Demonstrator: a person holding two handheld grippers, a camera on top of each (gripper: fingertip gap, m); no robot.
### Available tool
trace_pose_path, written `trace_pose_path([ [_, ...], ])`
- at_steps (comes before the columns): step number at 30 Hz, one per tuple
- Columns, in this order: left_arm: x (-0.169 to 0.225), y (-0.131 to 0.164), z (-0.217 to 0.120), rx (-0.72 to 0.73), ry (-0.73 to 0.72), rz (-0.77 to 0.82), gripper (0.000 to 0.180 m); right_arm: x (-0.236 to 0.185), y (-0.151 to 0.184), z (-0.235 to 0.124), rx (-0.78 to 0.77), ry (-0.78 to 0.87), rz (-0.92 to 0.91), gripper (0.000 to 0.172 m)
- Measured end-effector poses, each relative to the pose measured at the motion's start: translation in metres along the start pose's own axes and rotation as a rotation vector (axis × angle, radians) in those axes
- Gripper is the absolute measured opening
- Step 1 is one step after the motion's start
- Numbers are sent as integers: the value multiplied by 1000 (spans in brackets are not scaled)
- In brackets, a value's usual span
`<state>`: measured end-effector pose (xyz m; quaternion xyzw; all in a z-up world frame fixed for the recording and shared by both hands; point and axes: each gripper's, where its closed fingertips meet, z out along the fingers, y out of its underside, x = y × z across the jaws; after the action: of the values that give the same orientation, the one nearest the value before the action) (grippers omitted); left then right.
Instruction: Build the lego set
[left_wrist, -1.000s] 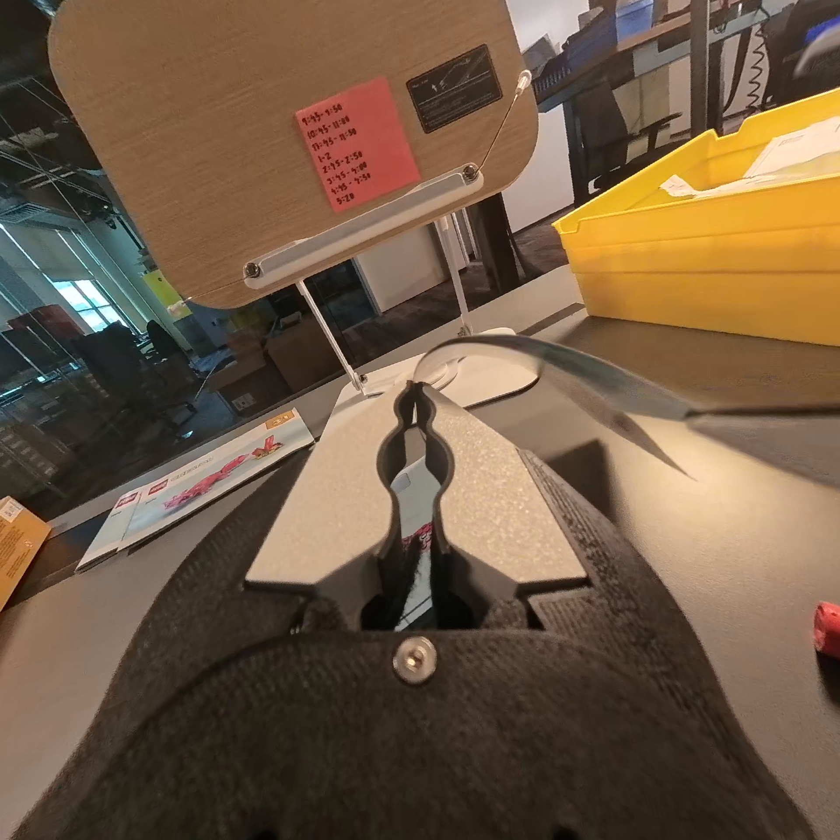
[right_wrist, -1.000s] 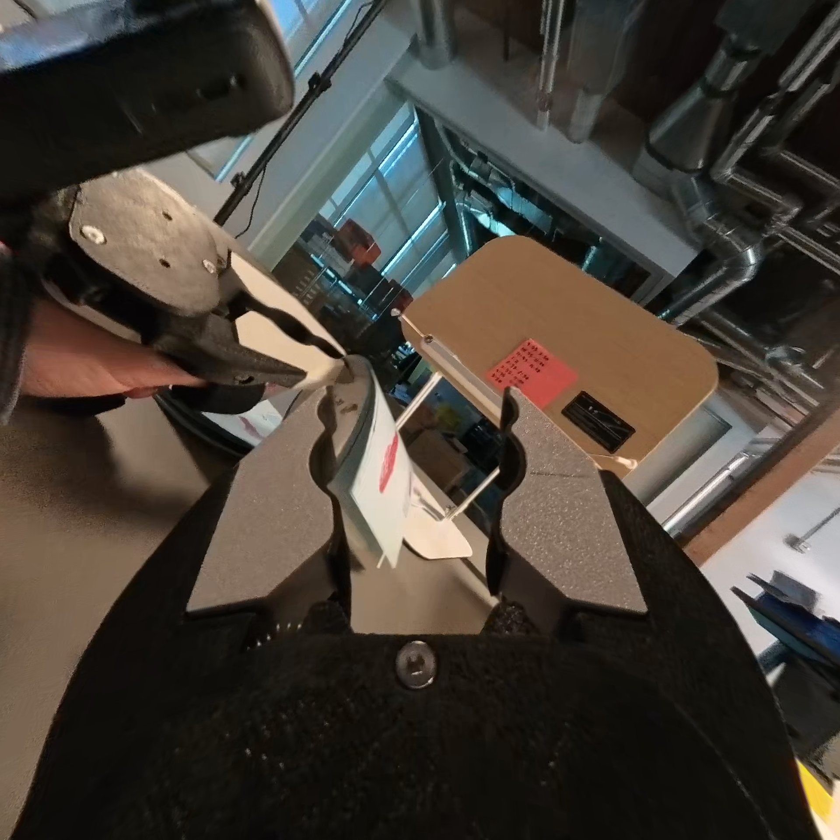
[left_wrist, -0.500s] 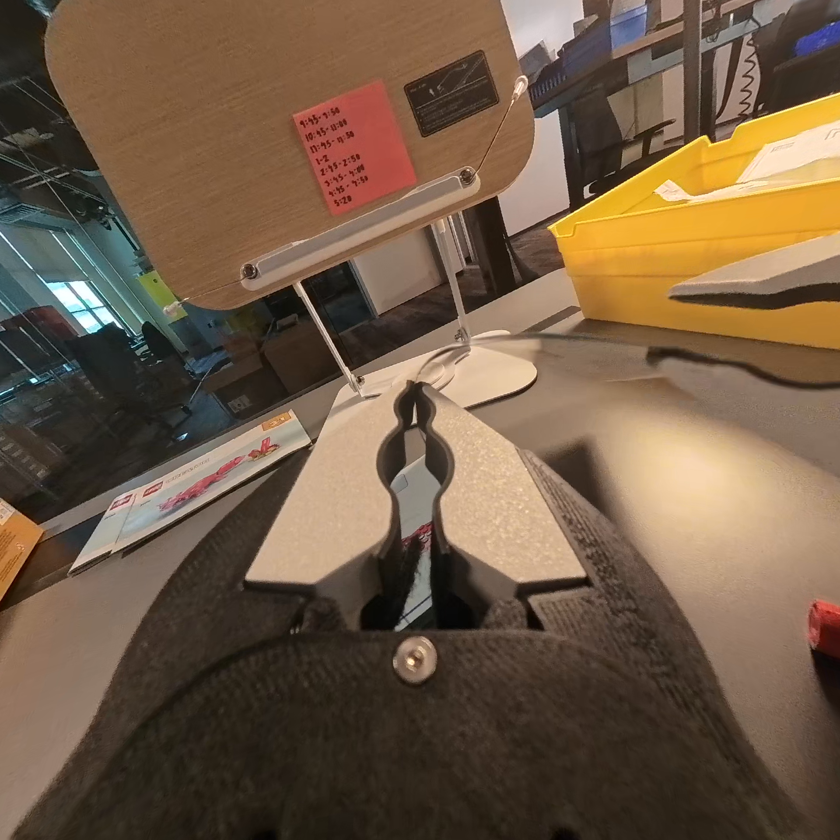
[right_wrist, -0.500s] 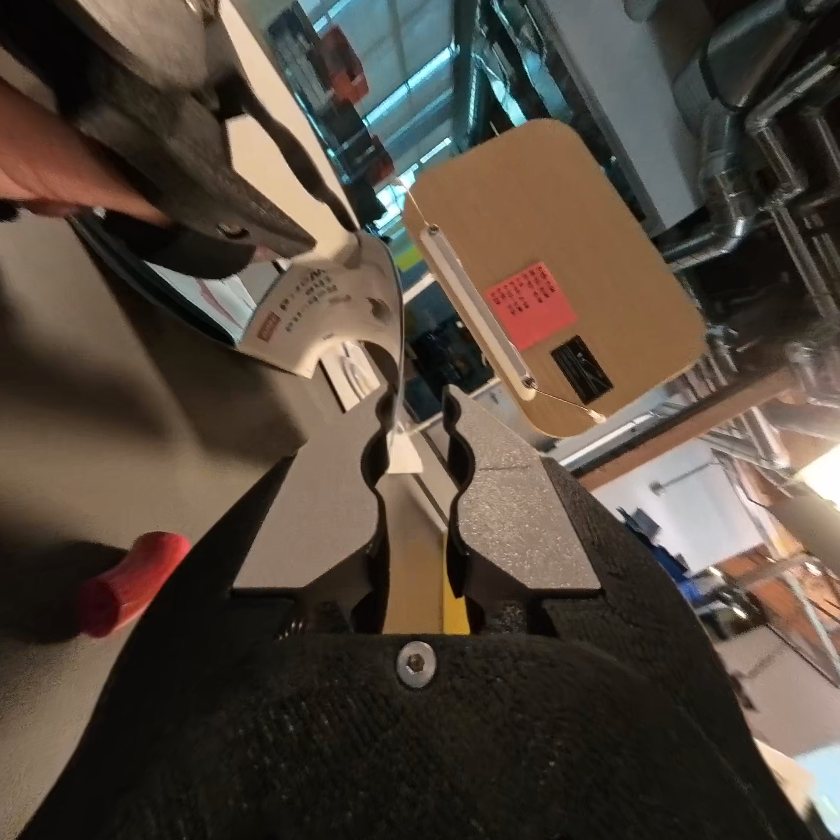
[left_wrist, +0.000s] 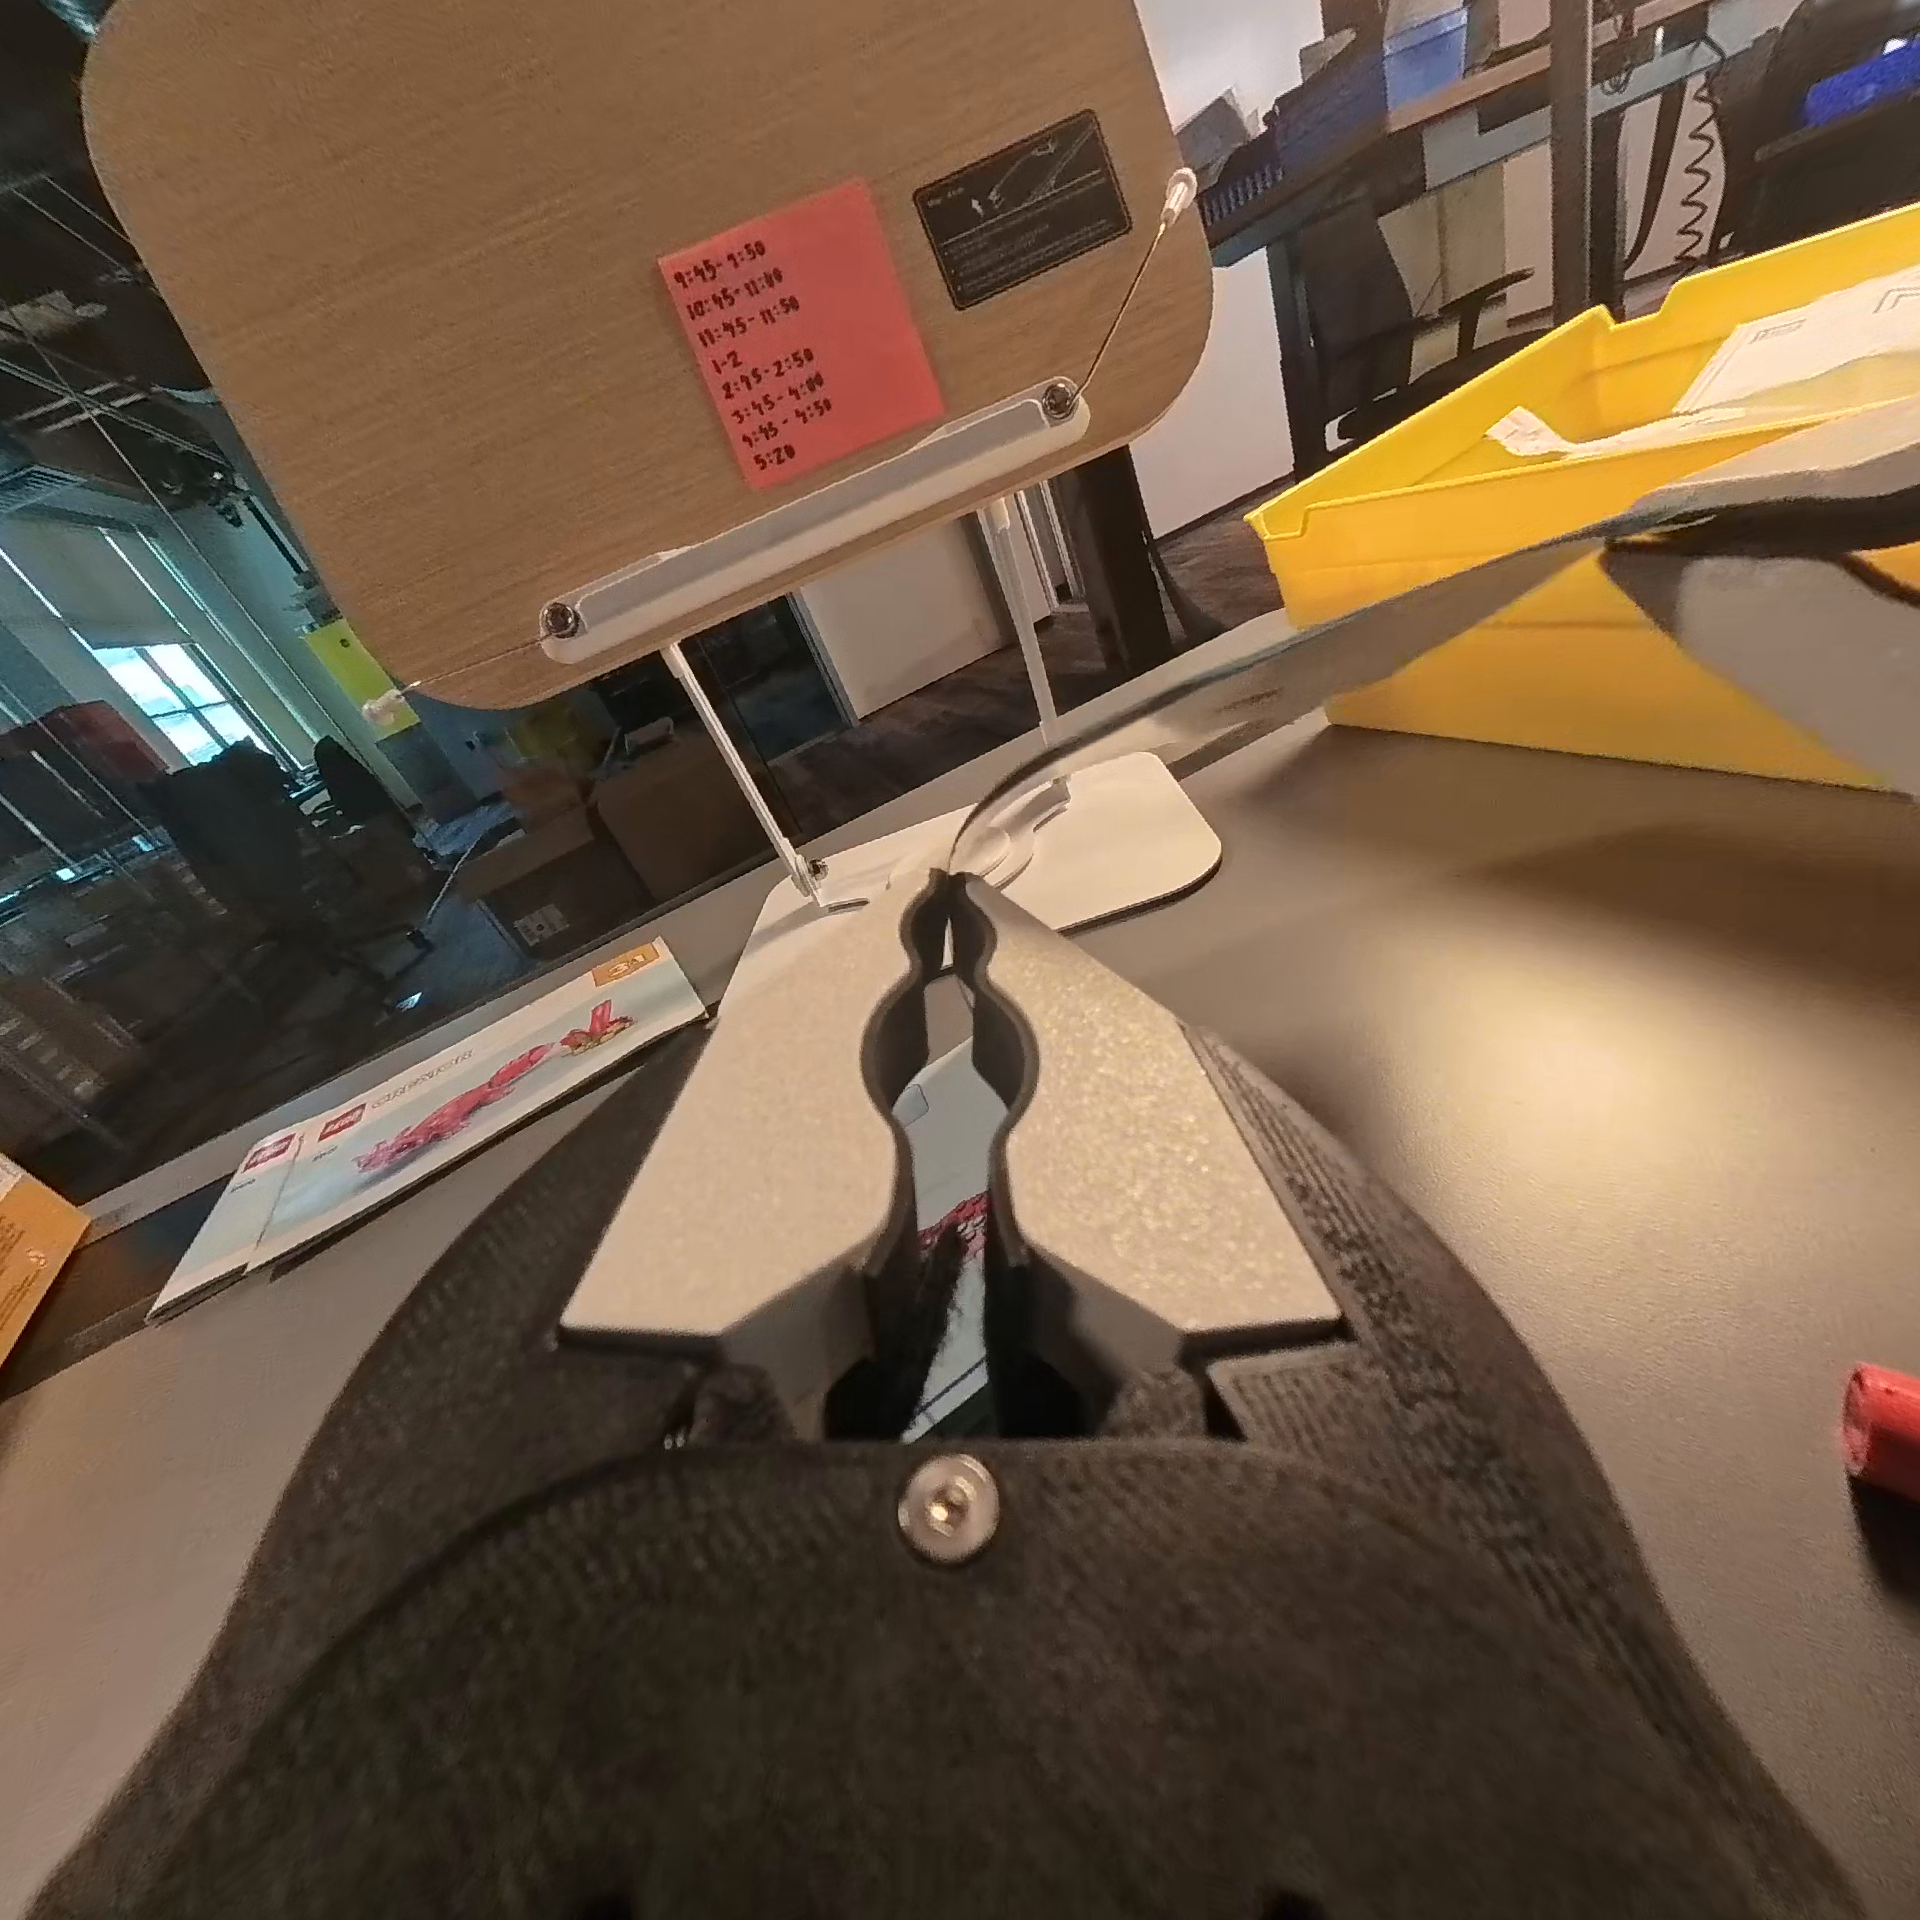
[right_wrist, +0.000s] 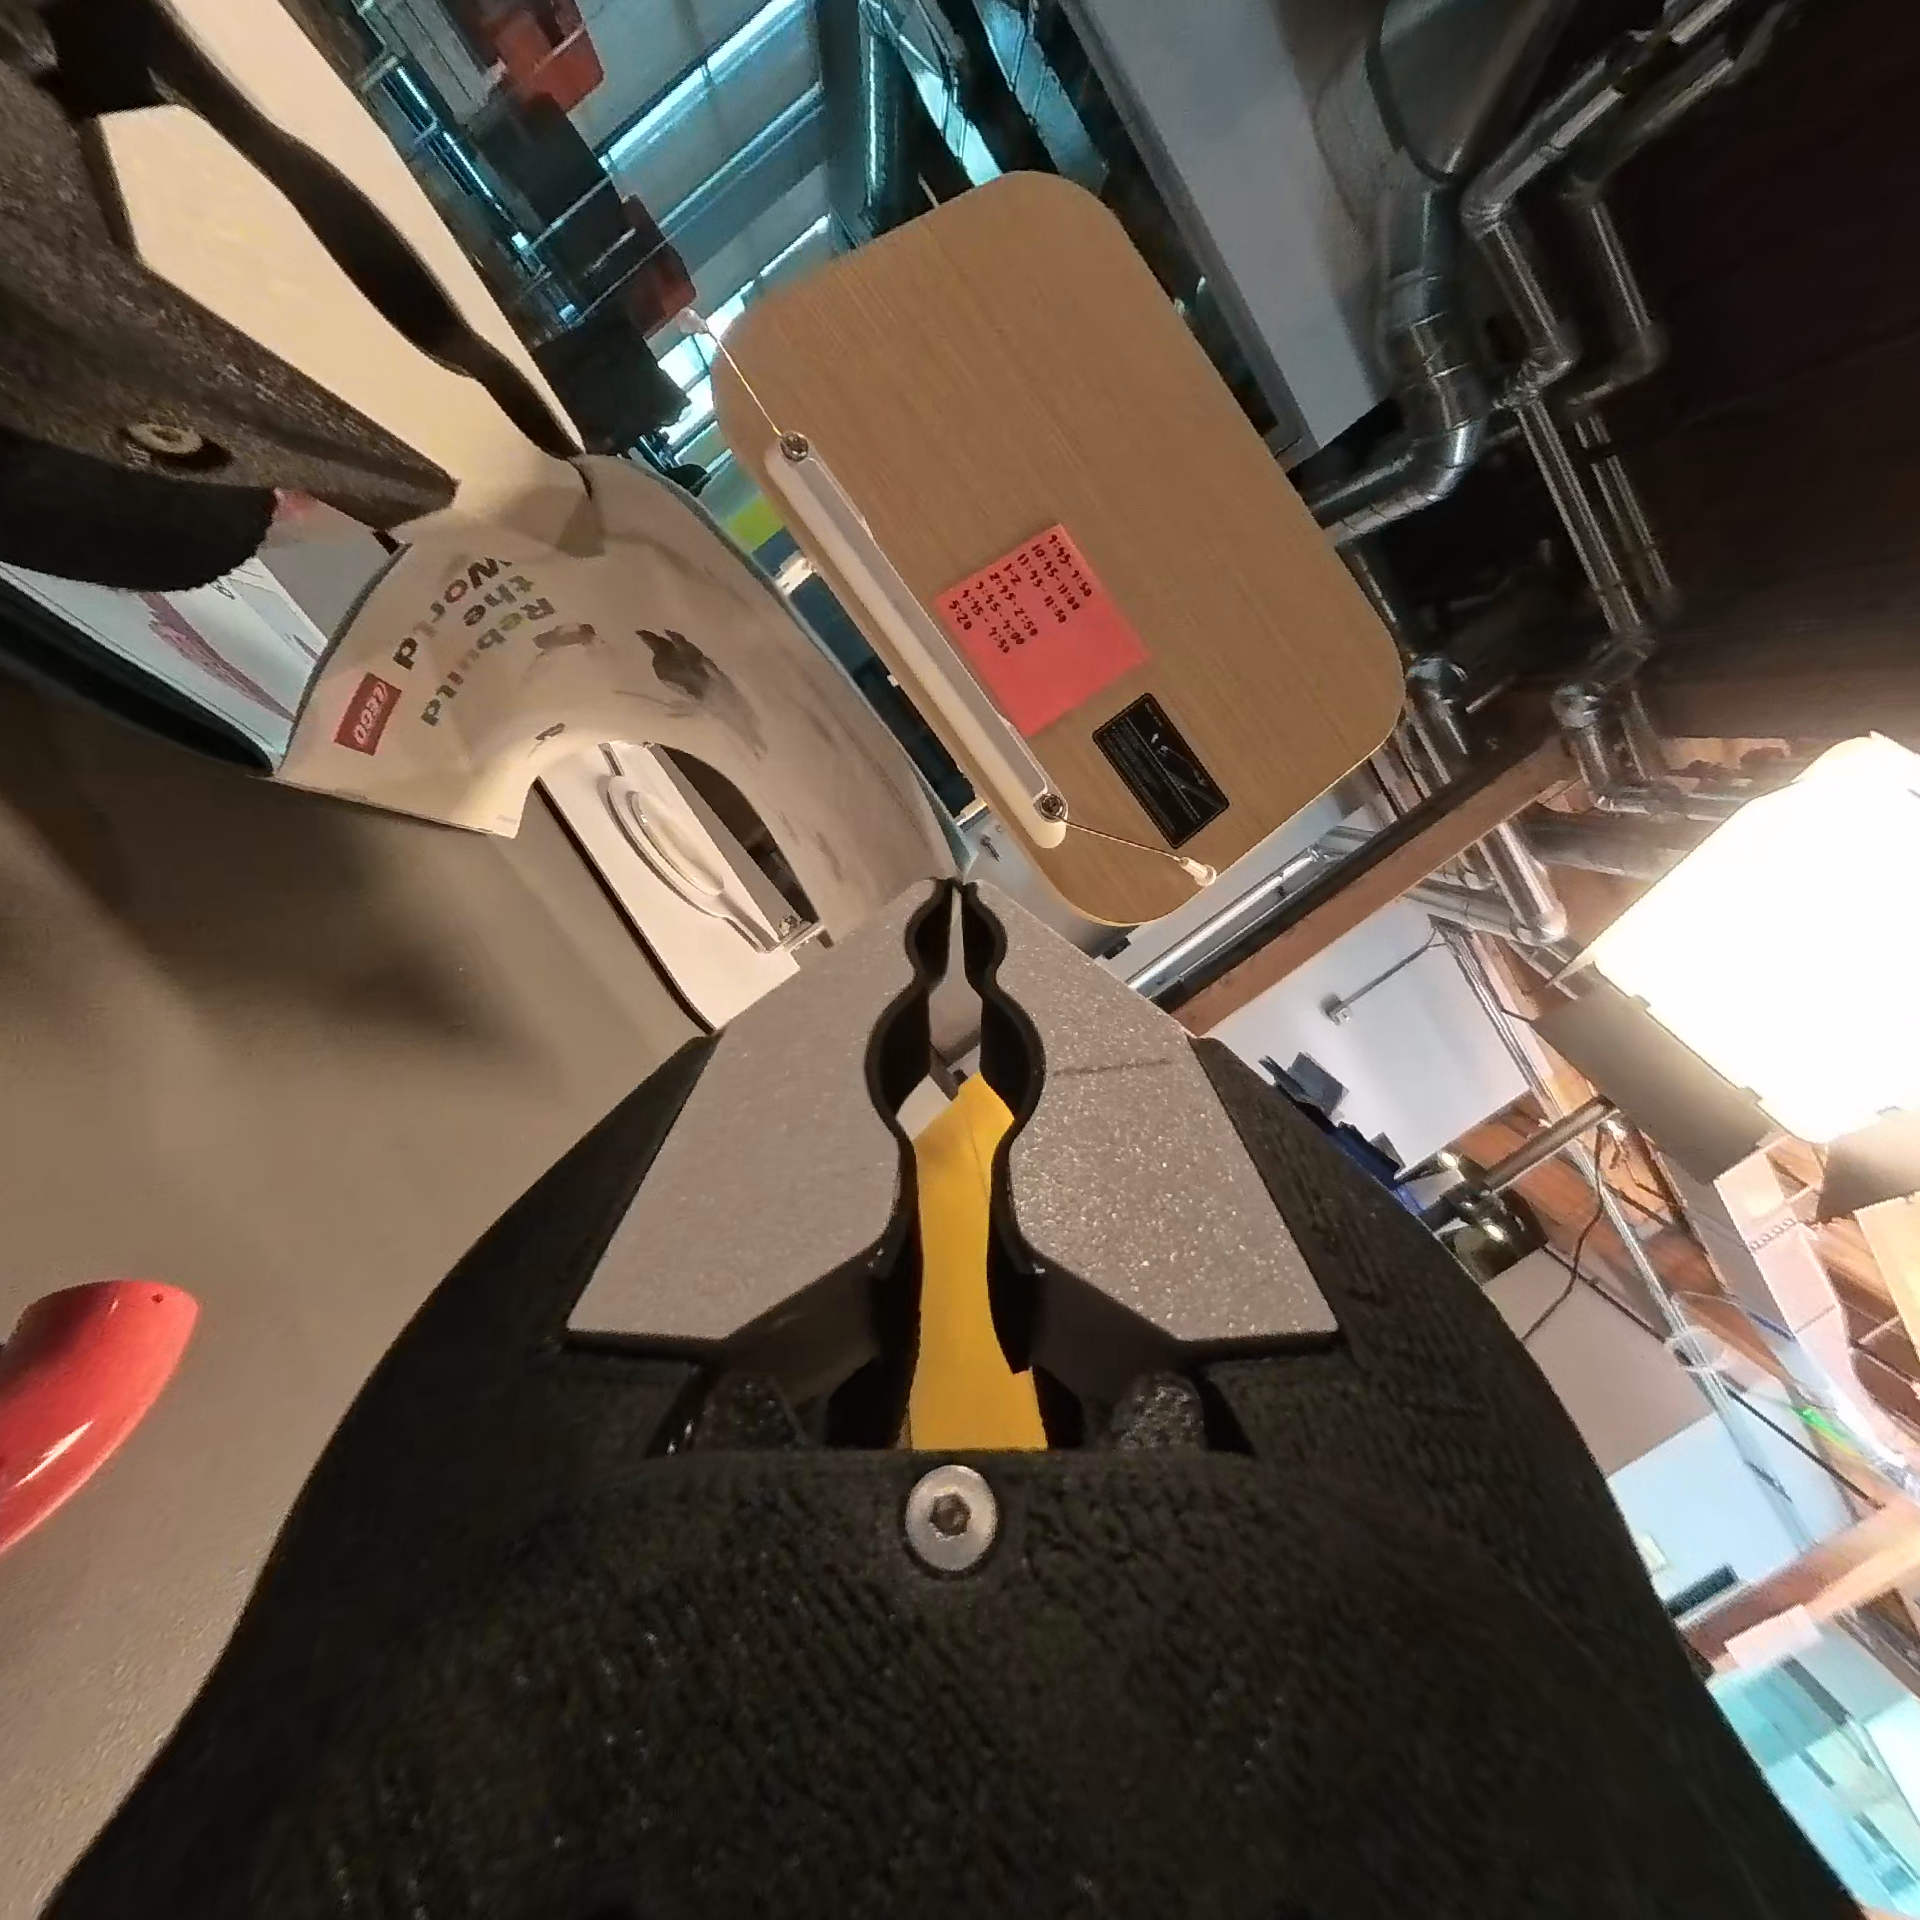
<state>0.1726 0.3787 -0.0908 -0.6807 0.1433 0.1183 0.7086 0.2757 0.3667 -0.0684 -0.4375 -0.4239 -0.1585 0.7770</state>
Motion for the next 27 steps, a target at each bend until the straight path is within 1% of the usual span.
trace_pose_path([
  [9, 2, 0, 0, 0, 8, 12, 0, 4, -1, -1, 1, 22, -4, 0],
  [12, 8, 0, 0, -2, 33, 39, 0, 10, -1, -2, -2, 51, -2, 0],
  [19, 42, -1, -2, 20, 120, 306, 0, 26, 3, -3, -24, 120, 25, 0],
  [27, 74, 0, -9, 59, 232, 507, 0, 31, 5, -4, -33, 143, 34, 0],
])
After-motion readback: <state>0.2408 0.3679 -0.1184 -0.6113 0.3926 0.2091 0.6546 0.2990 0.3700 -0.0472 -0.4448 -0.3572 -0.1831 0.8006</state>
